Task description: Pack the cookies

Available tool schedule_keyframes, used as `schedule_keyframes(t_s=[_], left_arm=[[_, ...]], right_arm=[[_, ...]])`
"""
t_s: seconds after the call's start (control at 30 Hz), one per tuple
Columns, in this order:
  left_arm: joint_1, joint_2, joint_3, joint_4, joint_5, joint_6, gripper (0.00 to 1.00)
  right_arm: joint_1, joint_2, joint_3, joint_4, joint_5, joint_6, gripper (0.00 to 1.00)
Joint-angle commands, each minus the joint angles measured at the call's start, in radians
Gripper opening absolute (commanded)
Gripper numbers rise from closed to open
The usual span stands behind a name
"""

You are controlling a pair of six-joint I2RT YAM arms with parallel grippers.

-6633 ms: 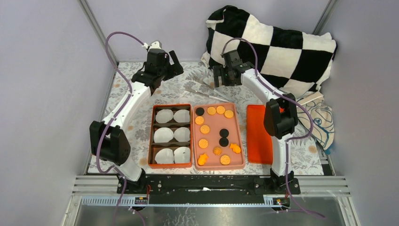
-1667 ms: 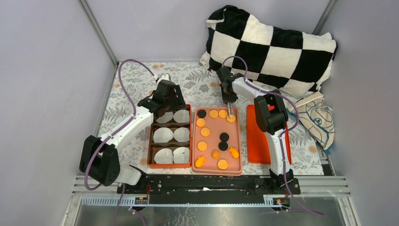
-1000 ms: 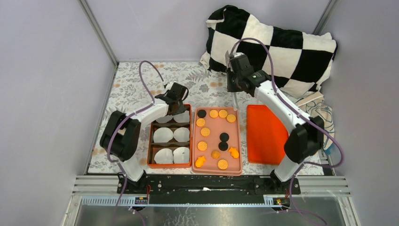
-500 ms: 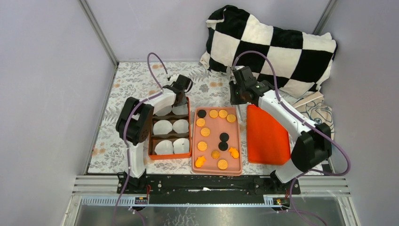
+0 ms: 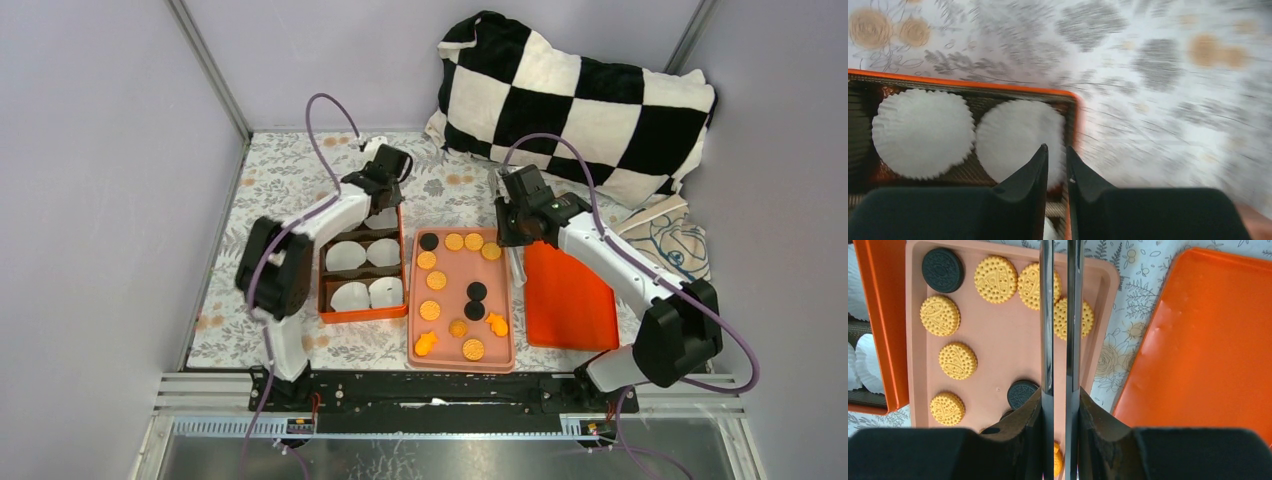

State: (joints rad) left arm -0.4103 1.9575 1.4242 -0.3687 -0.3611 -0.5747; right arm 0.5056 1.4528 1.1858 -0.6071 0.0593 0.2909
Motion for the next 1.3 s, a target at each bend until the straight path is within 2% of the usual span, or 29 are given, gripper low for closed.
schedule_keyframes(t_s=[0.0, 0.1, 0.17, 0.27, 0.6, 0.77, 0.93, 1.1, 1.27], left_arm=[[-0.153, -0.237, -0.032, 0.042, -0.039, -0.017, 0.25], [-0.210, -0.236, -0.046, 0.045, 0.111, -0.056, 0.24], [-0.230, -0.192, -0.065, 0.074, 0.198, -0.082, 0.16], [-0.251, -0.091, -0.057, 0.080, 0.229, -0.091, 0.04], [-0.262, 0.102, 0.016, 0.071, 0.252, -0.106, 0.03], [-0.261, 0.161, 0.062, 0.057, 0.196, -0.094, 0.03], [-0.249, 0.242, 0.175, 0.029, 0.149, -0.079, 0.03], [-0.188, 0.326, 0.297, -0.013, 0.119, -0.071, 0.03], [-0.103, 0.357, 0.332, -0.013, 0.115, -0.087, 0.04]], right_arm=[[0.011, -0.066, -0.003, 0.037, -0.012, 0.023, 0.21], [0.014, -0.077, -0.002, 0.032, 0.006, 0.031, 0.21], [0.015, -0.096, 0.000, 0.023, 0.038, 0.039, 0.20], [0.016, -0.134, 0.015, 0.000, 0.068, 0.048, 0.20], [0.016, -0.224, 0.057, -0.069, 0.141, 0.043, 0.21], [0.015, -0.234, 0.047, -0.068, 0.131, 0.039, 0.21], [0.016, -0.240, 0.031, -0.056, 0.127, 0.032, 0.21], [0.015, -0.235, 0.021, -0.065, 0.108, 0.024, 0.21], [0.015, -0.249, -0.009, -0.072, 0.068, 0.025, 0.22]])
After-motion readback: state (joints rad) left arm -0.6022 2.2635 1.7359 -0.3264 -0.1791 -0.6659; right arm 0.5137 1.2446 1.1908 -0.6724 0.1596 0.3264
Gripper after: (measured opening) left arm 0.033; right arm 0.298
